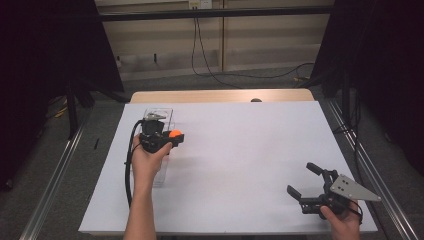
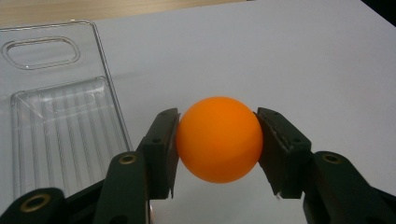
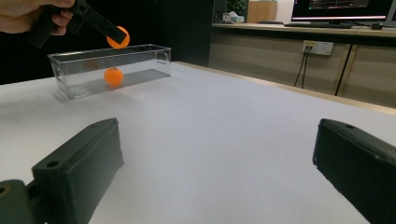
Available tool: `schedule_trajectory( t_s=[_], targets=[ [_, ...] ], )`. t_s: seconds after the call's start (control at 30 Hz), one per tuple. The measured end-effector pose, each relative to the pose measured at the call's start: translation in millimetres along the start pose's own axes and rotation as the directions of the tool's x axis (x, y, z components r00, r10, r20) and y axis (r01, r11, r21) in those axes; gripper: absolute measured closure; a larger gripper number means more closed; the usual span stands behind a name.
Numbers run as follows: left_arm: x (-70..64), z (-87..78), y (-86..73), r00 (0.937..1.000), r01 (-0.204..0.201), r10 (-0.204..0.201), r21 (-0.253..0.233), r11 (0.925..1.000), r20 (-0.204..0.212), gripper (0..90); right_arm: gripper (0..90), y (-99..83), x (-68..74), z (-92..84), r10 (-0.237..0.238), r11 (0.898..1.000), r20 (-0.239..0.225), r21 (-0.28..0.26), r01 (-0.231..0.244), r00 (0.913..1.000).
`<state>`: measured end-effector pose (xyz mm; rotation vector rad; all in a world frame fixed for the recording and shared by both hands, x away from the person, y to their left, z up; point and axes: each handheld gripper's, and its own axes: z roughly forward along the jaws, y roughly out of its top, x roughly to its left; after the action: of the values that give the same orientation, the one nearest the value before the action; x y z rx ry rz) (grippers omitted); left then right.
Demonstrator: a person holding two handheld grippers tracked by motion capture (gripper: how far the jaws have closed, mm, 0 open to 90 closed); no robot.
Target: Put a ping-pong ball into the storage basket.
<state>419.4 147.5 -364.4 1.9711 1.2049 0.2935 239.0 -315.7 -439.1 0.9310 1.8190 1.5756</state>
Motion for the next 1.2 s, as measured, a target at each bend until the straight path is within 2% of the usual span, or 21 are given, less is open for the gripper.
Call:
schedule_trajectory(
  t_s=[1.2],
  targets=[
    [8.6, -10.6, -0.6, 0.9995, 0.010, -0.010, -0.011, 0.9999, -0.029, 51.0, 1.0, 0.0, -0.1, 0.0, 0.001, 1.000, 0.000, 0.000, -0.001, 1.0000]
  ],
)
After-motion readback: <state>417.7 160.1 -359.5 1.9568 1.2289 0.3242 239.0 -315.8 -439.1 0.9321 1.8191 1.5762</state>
